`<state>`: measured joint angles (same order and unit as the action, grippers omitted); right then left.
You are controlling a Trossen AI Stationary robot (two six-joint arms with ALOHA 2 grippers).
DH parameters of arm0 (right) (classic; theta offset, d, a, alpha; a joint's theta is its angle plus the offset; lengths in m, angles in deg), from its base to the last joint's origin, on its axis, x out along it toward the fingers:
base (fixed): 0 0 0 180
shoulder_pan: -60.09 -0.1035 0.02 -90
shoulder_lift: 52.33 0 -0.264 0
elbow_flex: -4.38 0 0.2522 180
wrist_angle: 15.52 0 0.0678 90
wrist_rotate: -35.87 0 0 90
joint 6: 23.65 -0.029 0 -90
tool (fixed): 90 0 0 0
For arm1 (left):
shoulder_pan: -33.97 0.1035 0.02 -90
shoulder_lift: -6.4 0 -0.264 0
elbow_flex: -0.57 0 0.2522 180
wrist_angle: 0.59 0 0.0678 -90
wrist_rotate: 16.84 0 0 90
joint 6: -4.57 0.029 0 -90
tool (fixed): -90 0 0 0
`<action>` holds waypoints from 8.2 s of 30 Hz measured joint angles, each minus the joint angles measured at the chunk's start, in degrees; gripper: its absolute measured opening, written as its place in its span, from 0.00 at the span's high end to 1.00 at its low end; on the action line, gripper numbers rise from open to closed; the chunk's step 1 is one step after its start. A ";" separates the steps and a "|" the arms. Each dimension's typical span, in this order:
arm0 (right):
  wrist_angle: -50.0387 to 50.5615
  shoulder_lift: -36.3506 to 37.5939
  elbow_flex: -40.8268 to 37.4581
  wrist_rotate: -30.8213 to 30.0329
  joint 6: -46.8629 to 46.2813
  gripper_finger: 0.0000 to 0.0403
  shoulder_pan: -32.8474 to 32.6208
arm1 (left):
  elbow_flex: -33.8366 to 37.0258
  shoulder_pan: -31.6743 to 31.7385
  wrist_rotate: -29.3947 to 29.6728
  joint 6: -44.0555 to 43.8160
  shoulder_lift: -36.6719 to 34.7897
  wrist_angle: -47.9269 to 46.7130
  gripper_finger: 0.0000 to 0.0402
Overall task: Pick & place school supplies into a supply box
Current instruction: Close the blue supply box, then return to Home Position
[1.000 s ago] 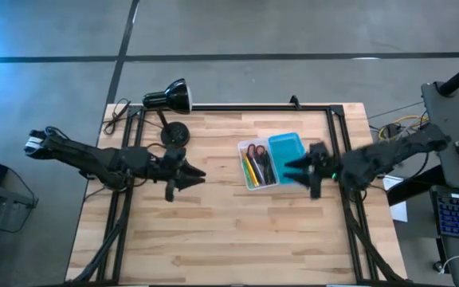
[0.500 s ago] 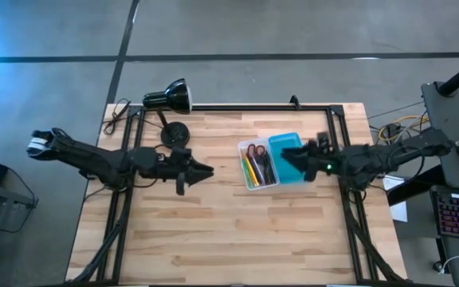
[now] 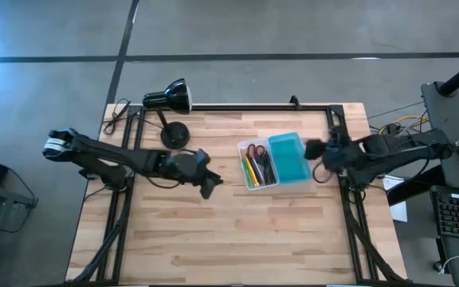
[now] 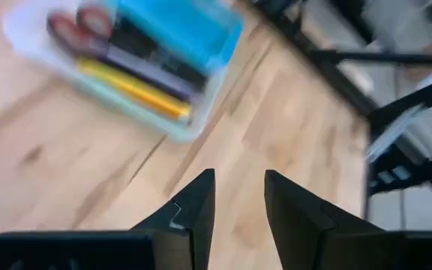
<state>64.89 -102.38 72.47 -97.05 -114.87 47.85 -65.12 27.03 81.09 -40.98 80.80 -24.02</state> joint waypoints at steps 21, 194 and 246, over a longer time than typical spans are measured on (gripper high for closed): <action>-4.81 -5.55 -18.49 13.61 -8.71 0.97 15.36 | -6.14 12.23 -7.47 0.84 21.36 2.72 1.00; -52.42 -46.22 0.63 44.70 31.21 0.97 22.37 | 1.64 15.87 -3.53 -5.82 34.37 32.68 1.00; -34.89 13.04 -3.02 29.36 64.56 0.97 9.38 | 32.71 -5.48 -4.42 13.37 -37.40 28.39 1.00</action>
<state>30.00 -89.34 69.45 -67.69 -50.31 57.23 -32.41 21.55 76.67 -27.61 43.40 4.37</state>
